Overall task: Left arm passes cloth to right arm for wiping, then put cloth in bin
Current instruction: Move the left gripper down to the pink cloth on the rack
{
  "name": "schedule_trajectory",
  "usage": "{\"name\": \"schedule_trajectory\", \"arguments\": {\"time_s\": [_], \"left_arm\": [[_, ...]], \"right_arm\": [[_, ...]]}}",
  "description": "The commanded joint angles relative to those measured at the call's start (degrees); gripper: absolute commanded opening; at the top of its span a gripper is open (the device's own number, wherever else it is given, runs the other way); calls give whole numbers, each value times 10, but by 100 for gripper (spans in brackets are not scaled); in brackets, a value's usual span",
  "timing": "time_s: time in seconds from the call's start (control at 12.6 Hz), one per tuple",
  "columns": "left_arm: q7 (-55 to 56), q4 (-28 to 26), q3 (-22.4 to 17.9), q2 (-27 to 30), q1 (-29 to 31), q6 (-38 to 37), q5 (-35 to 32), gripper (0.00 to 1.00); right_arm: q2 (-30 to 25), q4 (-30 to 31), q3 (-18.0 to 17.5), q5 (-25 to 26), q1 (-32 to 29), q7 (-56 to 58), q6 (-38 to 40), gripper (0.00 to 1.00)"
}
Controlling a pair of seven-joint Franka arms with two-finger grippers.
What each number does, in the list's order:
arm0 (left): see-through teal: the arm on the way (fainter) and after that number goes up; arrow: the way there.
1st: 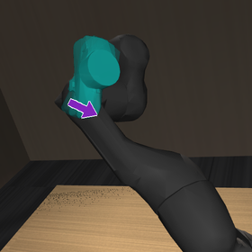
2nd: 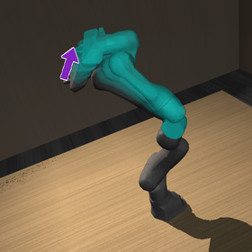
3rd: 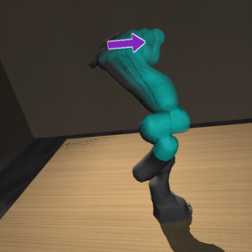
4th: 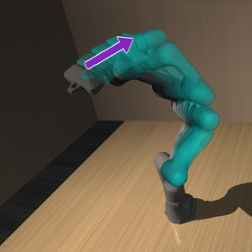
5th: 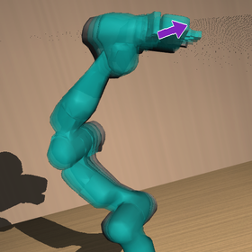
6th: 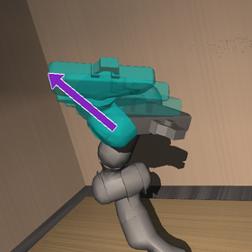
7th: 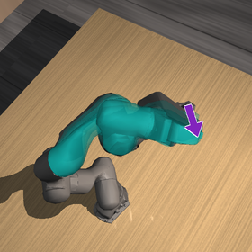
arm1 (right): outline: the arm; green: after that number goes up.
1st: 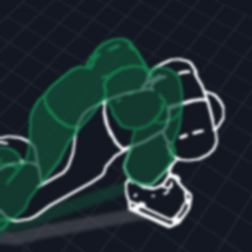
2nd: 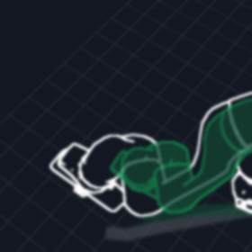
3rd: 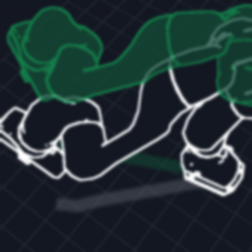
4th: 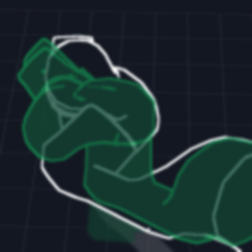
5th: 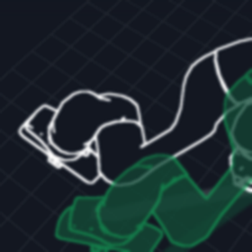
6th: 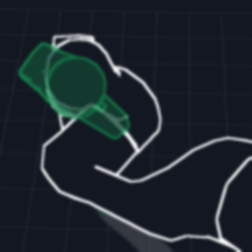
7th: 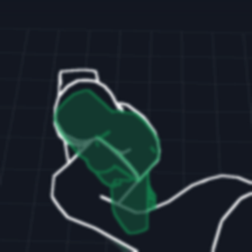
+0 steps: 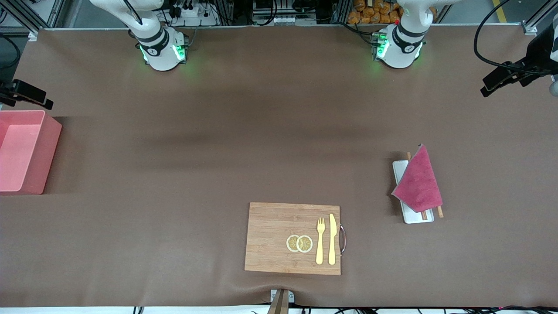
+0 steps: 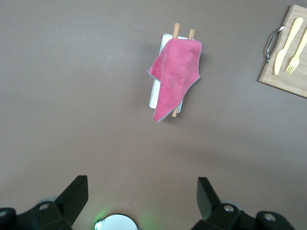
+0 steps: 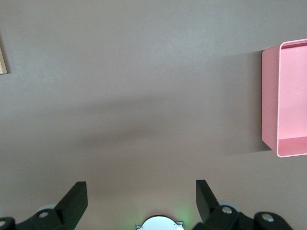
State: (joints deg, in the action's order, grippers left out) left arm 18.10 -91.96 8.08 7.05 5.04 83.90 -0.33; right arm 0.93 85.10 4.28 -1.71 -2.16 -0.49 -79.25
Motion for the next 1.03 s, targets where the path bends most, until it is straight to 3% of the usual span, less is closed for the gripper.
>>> {"name": "schedule_trajectory", "arguments": {"time_s": [0.0,0.55,0.79,0.95], "left_arm": [[-1,5,-6,6,-8,-13,-15,100],[-13,5,-3,-63,-6,-5,-18,100],[-36,-33,-2,-100,-6,71,-18,100],[-35,-96,-1,-99,-6,150,-17,100]], "right_arm": [[1,-8,-3,-8,-6,1,6,100],[1,-8,-3,-8,-6,1,6,100],[1,-8,-3,-8,-6,1,6,100],[1,-8,-3,-8,-6,1,6,100]]}}
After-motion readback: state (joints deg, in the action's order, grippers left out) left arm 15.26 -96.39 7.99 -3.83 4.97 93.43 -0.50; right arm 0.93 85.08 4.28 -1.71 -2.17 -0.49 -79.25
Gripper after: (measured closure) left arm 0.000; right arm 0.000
